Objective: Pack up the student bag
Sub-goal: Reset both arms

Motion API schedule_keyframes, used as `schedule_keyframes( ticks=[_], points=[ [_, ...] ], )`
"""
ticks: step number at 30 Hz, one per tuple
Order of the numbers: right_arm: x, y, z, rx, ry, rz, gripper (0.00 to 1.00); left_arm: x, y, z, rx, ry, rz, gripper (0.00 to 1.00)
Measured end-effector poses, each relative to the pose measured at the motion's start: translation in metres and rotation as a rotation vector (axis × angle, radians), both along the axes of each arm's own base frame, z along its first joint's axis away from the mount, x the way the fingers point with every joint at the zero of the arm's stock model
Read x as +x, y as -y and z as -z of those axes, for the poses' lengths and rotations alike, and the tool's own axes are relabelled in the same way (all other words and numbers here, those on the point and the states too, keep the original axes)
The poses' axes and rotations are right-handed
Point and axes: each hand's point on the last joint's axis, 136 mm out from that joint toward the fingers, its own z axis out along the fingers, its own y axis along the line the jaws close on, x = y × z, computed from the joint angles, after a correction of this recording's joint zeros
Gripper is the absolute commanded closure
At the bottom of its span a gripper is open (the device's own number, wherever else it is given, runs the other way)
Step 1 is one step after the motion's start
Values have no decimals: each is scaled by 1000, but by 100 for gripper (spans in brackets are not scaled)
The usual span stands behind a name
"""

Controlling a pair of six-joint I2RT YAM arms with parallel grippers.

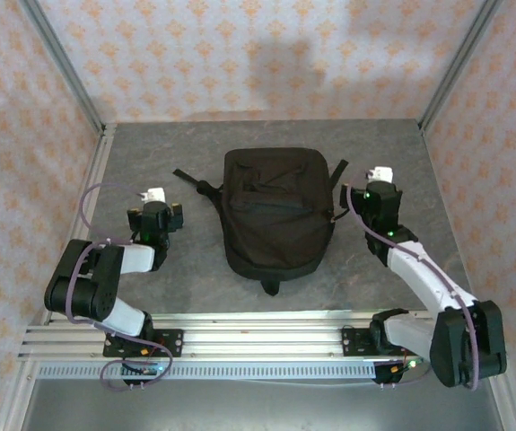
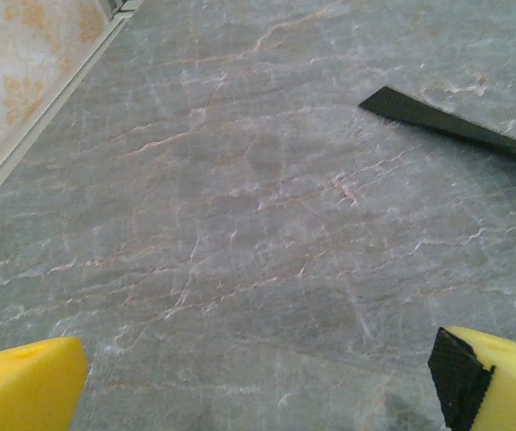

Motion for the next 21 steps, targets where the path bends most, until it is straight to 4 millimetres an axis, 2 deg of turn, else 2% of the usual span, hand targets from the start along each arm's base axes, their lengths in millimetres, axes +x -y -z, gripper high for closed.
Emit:
schedule_keyframes(
  ticks=[6, 8, 10, 12, 14, 16, 18, 21],
  points=[
    [-25, 42, 101, 61, -55, 101, 0, 6, 6, -8, -20, 42, 30, 0],
    [-29, 48, 123, 88, -57, 107, 0, 7, 7, -9, -24, 46, 37, 0],
    [-23, 48, 133, 106, -51, 92, 1, 8, 8, -9, -26, 47, 42, 0],
    [-11, 42, 134, 117, -80, 55, 1, 8, 9, -9, -28, 47, 45, 0],
    [16, 41, 107, 121, -6, 48, 1, 8, 9, -9, -29, 49, 46, 0],
    [33, 41, 82, 113, 63, 58, 1, 9, 9, -9, -32, 51, 48, 0],
    [39, 40, 72, 102, 94, 66, 1, 9, 8, -9, -34, 51, 48, 0],
    [37, 34, 76, 95, 78, 57, 1, 9, 8, -9, -39, 51, 52, 0]
  ],
)
